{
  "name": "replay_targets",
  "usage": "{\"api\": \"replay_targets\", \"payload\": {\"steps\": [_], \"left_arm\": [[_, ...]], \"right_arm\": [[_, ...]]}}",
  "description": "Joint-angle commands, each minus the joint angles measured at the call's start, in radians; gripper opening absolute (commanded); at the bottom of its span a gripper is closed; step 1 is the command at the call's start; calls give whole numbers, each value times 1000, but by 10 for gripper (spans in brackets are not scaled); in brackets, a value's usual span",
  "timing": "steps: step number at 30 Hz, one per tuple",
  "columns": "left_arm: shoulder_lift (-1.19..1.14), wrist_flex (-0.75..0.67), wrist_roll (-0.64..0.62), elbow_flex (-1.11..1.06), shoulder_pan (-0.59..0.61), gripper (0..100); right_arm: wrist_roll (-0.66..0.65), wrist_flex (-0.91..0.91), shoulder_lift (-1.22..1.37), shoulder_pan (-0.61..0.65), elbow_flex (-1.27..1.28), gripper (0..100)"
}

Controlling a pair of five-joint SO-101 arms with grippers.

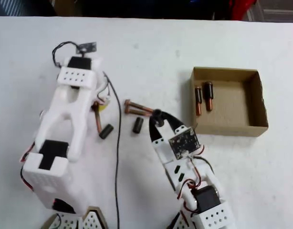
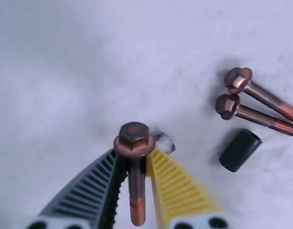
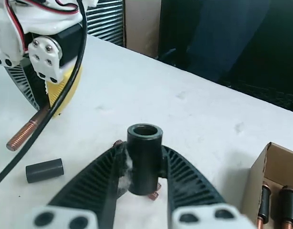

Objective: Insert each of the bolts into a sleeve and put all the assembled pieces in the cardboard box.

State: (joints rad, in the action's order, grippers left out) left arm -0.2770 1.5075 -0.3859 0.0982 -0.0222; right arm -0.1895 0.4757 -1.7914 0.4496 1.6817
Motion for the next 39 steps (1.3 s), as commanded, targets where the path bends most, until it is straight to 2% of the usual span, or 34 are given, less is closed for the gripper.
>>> {"api": "replay_targets", "payload": {"steps": [1,7,16,23,31,35,39], "left_arm": [[16,17,6,98,-51,23],[211,5,34,61,-110,23],[555,-166,69,-112,-130,23],[731,-384,69,-273,-151,23],[906,-692,69,-514,-277,24],[1006,-790,69,-623,-289,24],[1115,-879,69,-726,-291,24]], "right_arm": [[6,-50,-12,16,9,17],[6,-53,-12,76,9,17],[8,-84,-12,102,9,17],[8,-77,-12,116,9,17],[14,-44,-12,116,9,17],[130,-44,-12,113,9,17],[141,-44,-12,113,9,17]]}}
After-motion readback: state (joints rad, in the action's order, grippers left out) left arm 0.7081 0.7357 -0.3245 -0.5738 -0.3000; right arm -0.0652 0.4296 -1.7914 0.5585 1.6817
